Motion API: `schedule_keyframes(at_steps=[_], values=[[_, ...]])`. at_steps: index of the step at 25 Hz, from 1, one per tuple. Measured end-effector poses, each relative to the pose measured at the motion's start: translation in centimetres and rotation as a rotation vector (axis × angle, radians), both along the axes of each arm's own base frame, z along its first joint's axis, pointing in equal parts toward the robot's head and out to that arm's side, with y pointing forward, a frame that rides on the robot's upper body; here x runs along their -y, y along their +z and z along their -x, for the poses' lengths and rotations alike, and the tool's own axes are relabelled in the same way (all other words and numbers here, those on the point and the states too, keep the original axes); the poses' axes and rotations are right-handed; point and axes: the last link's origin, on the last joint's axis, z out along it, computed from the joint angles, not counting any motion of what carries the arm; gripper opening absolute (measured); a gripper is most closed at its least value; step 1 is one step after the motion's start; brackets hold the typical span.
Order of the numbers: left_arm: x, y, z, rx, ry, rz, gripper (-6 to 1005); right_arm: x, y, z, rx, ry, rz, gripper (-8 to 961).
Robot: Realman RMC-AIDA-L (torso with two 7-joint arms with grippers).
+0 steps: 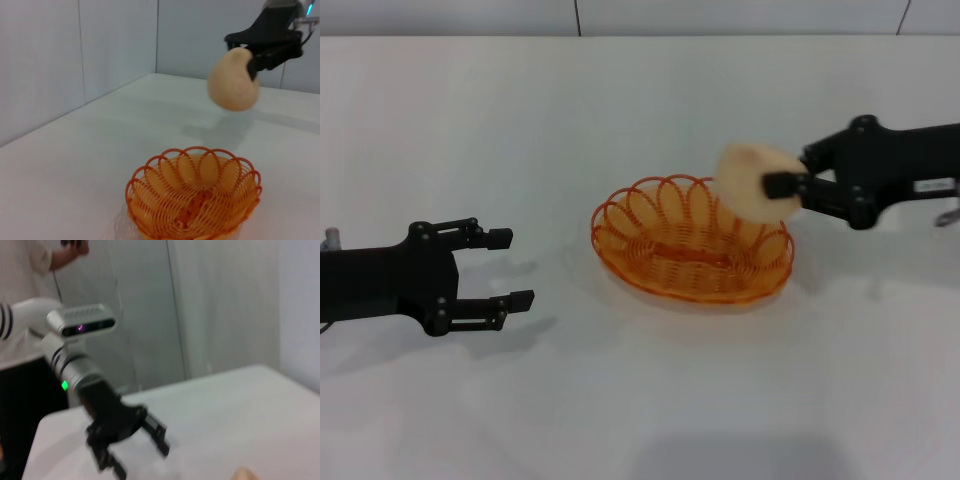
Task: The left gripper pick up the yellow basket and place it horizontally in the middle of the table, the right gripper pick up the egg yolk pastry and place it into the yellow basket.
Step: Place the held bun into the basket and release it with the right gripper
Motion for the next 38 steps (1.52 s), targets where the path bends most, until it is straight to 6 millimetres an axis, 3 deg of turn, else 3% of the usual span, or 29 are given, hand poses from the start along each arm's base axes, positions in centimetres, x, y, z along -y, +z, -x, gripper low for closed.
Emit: schedule_keyframes(at_steps=[6, 13, 23, 34, 38], values=[[-0.2, -0.4, -0.4, 0.004, -0.010, 0.006, 788, -0.6, -2.8, 0.0, -0.114, 0.021, -0.066, 63], [-0.4, -0.7, -0.8, 0.008, -0.021, 0.011, 788, -0.7, -4.5, -1.2, -0.157, -0.006, -0.107, 47], [-0.5, -0.9, -1.1, 0.015, -0.026, 0.011, 788, -0.5, -6.4, -2.4, -0.088, 0.009, -0.131, 129], [-0.6, -0.8, -1.2, 0.018, -0.027, 0.009, 788, -0.4, -7.5, -2.3, -0.056, 0.005, -0.121, 349], [-0.5, -0.8, -1.1, 0.019, -0.024, 0.007, 788, -0.3, -6.9, -2.3, -0.071, 0.010, -0.121, 508]])
